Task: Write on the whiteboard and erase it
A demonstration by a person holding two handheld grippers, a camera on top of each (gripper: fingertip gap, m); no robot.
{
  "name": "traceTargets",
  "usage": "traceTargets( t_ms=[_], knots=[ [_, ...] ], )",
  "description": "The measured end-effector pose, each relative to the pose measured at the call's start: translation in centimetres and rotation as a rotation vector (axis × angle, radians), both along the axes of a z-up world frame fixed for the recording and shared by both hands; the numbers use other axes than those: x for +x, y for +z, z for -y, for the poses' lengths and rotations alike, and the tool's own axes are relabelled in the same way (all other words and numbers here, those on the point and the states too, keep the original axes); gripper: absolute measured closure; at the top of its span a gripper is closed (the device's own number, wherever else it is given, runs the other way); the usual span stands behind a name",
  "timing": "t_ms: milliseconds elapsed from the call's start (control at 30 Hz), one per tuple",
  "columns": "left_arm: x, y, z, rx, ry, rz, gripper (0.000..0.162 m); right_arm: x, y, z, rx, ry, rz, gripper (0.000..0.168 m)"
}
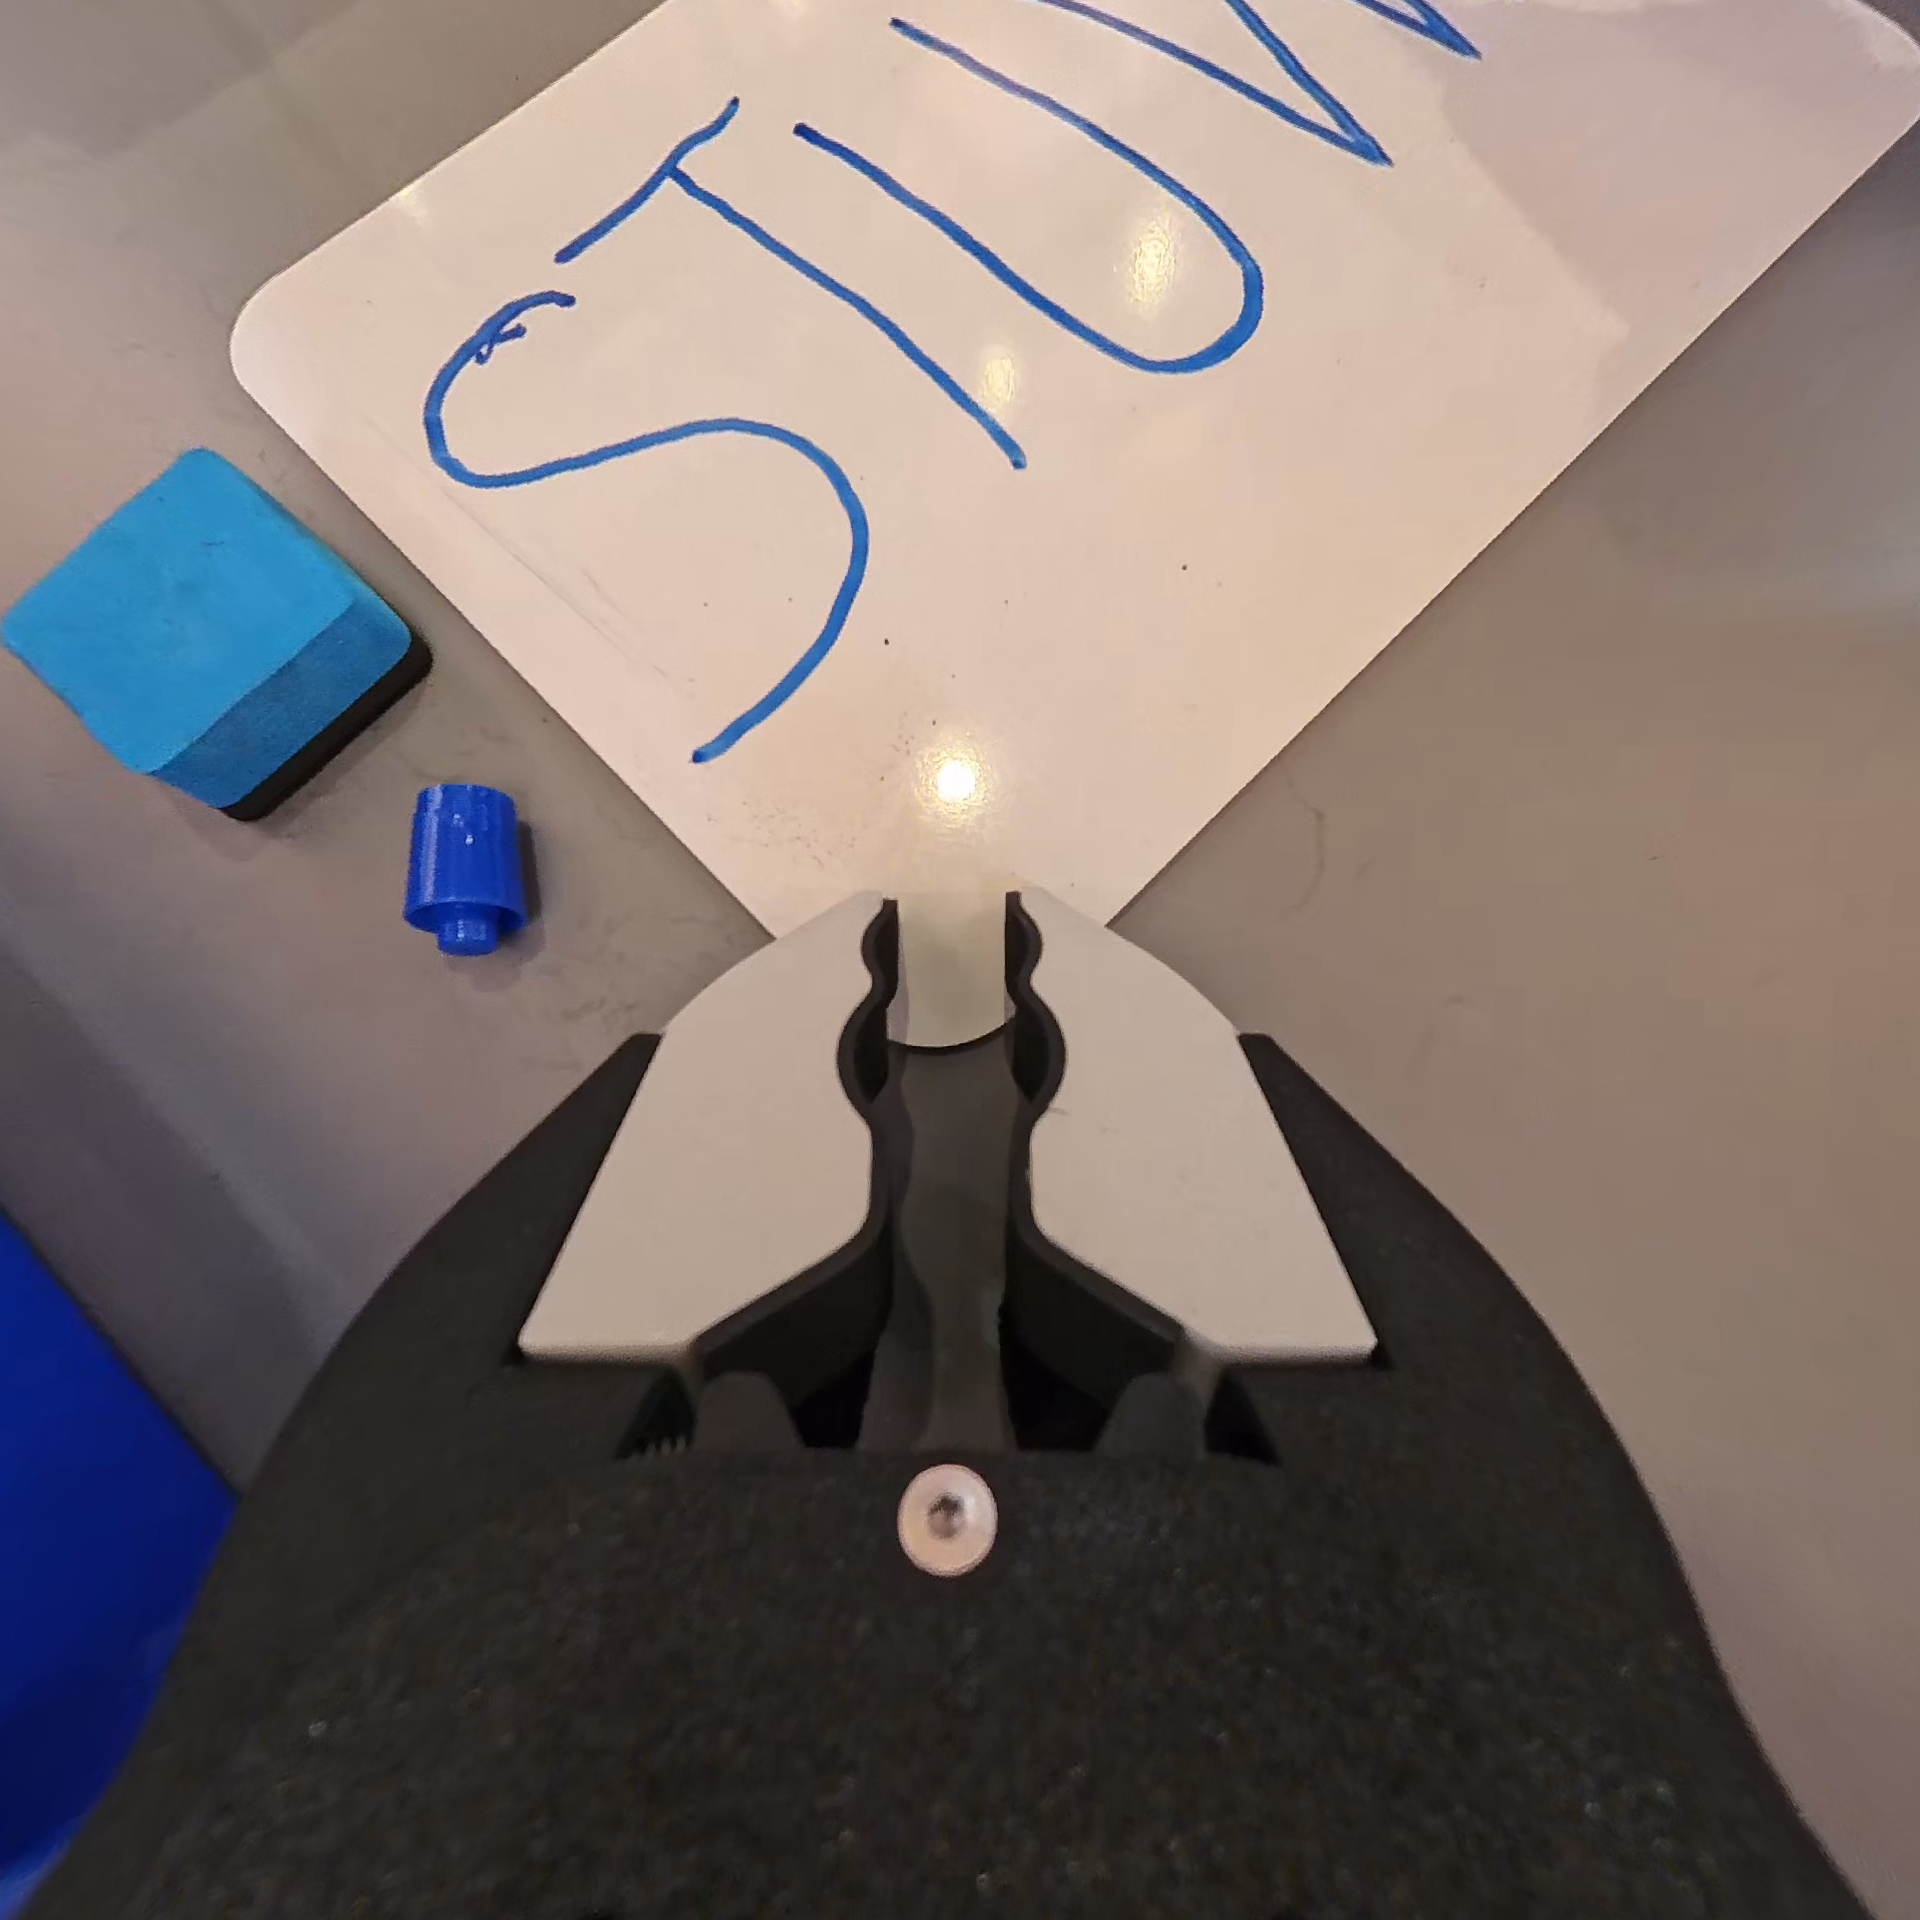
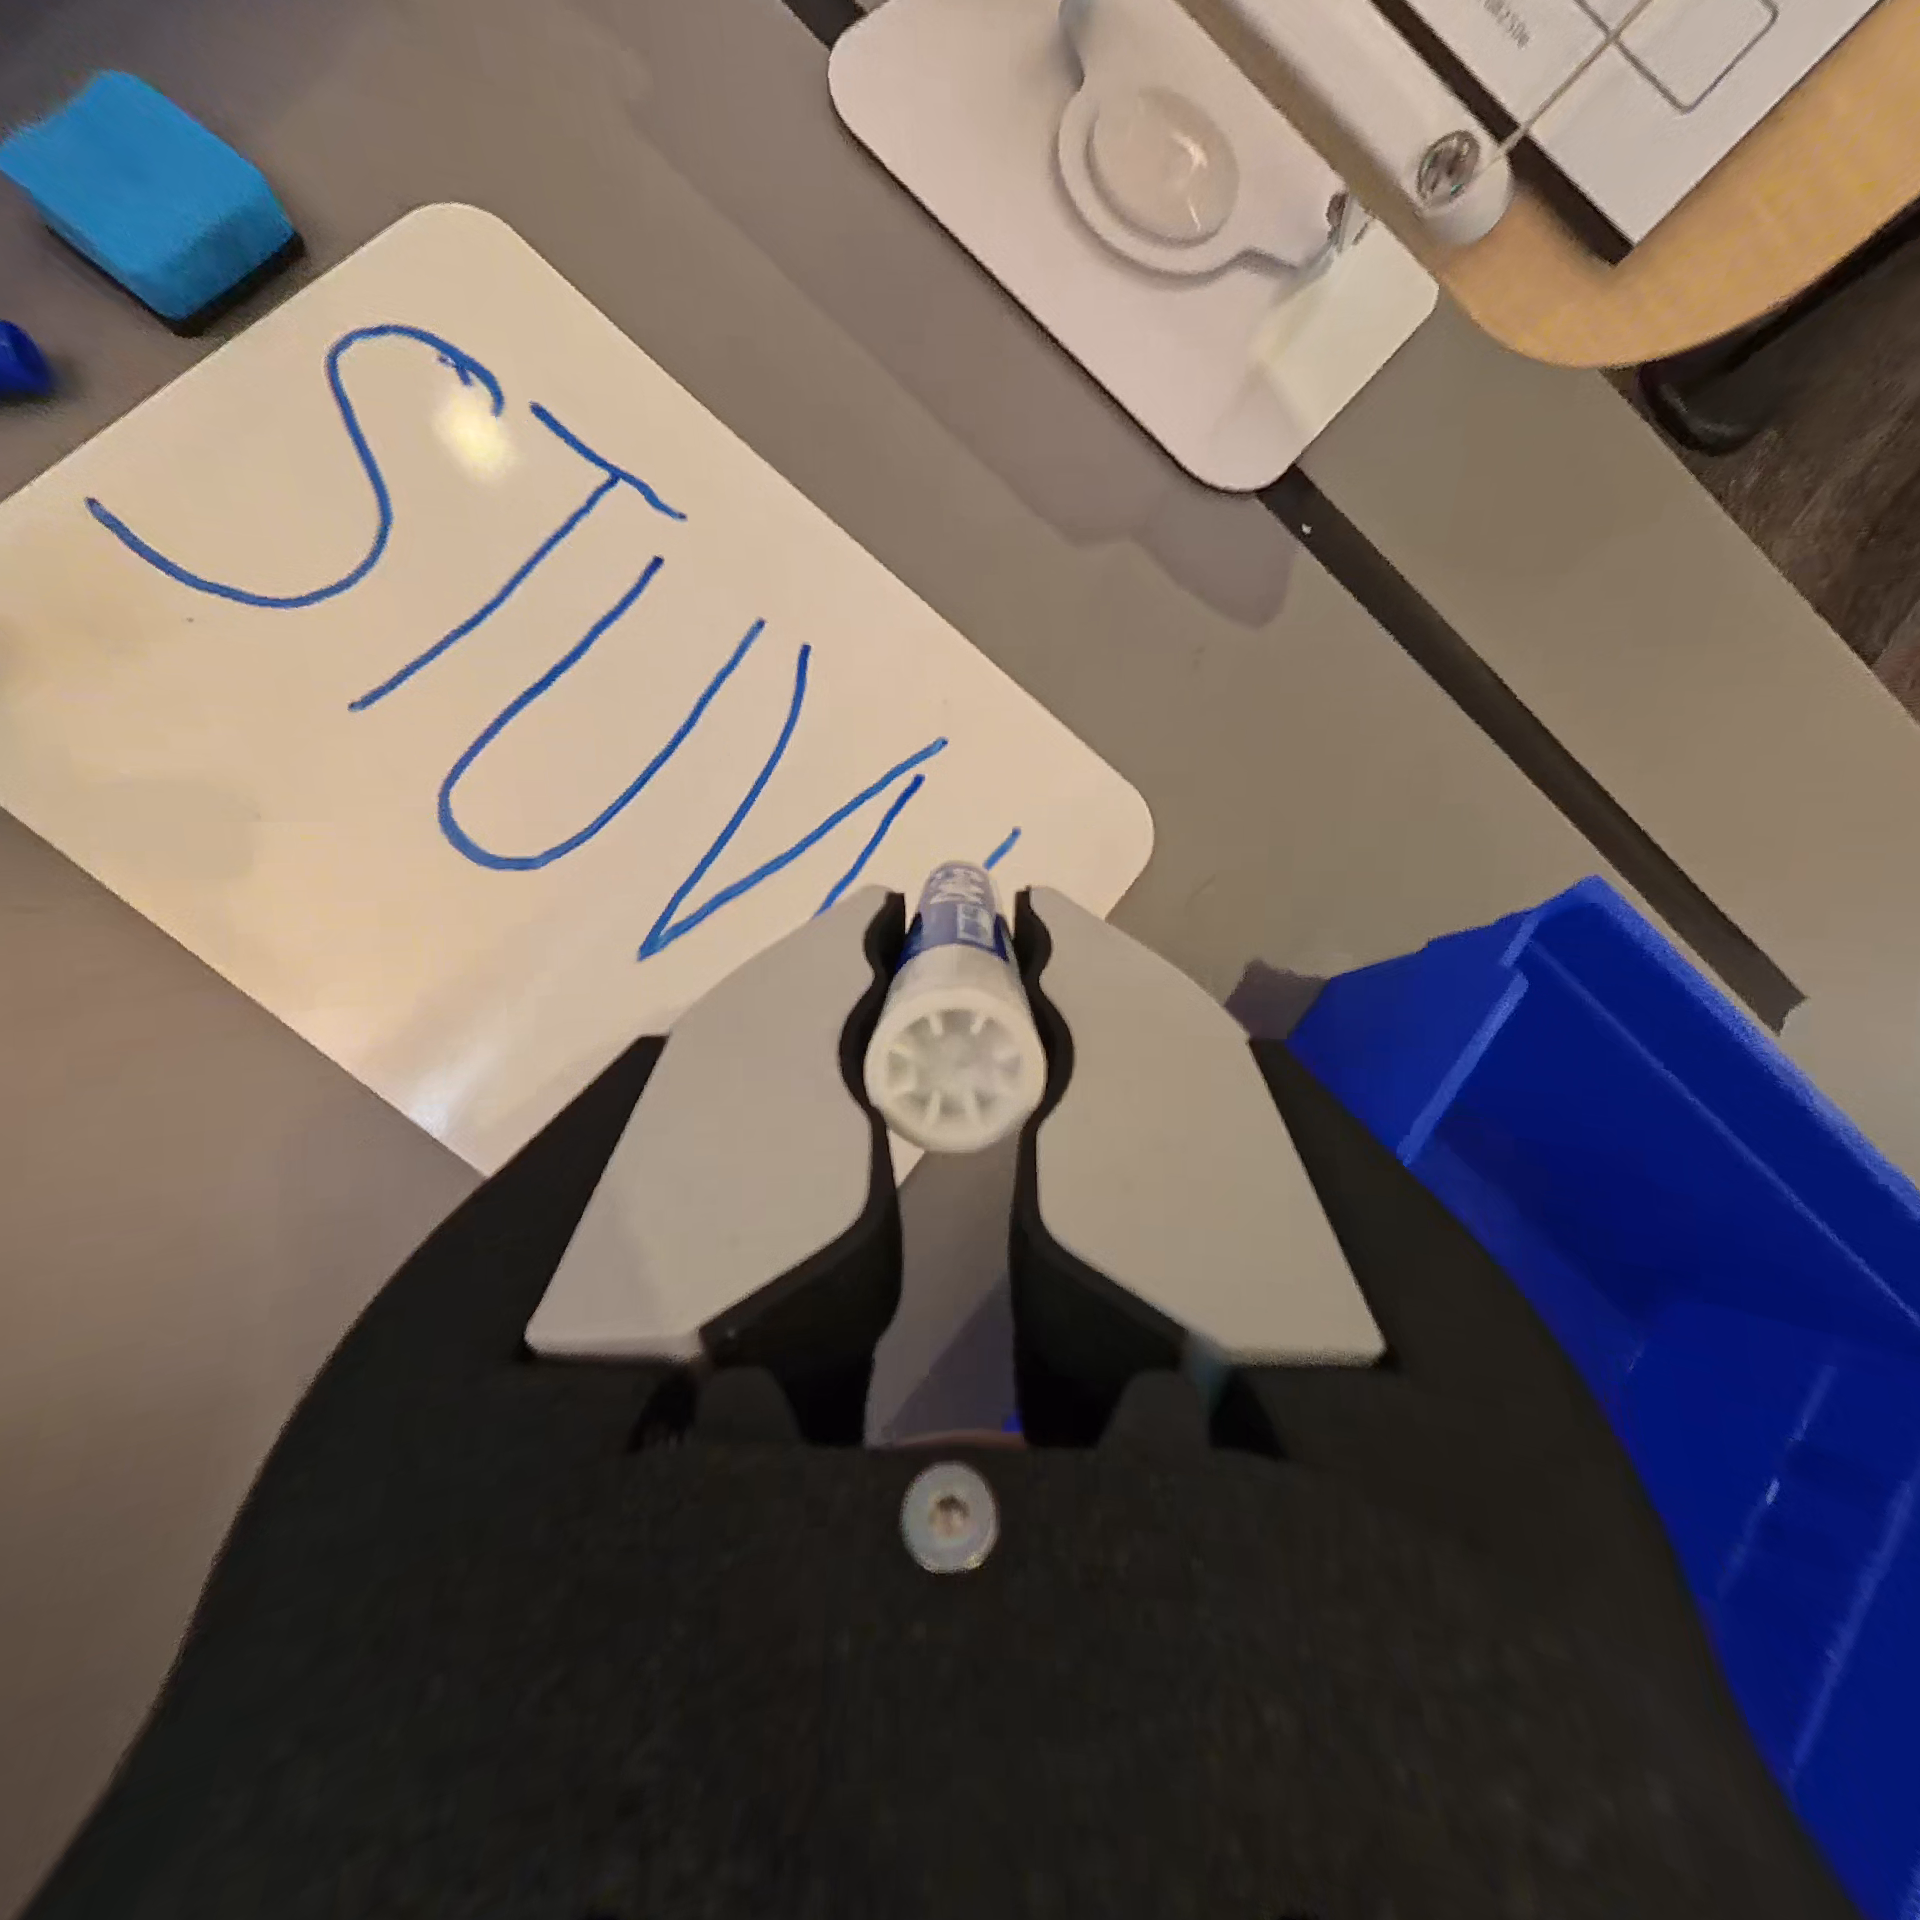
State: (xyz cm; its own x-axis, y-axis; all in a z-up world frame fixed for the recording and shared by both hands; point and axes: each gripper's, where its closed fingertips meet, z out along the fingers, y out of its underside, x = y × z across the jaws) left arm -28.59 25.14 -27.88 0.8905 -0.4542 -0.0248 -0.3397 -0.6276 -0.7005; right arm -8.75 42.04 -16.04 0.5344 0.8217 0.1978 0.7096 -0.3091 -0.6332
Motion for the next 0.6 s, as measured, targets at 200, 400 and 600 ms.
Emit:
traceTargets(
  t_ms=[200, 400, 600],
  knots=[
    [0.0, 0.0, -0.1, -0.003, -0.001, -0.005, 0.143, 1.3, -3.6, -1.2, -0.115, -0.147, -0.028, 0.148],
    [0.1, 0.0, -0.1, -0.003, -0.005, 0.002, 0.143, 1.1, -5.5, -3.3, -0.131, -0.196, 0.018, 0.148],
    [0.0, 0.0, -0.2, 0.001, -0.005, 0.008, 0.143, 0.5, -6.1, -4.1, -0.128, -0.186, 0.064, 0.148]
  ],
)
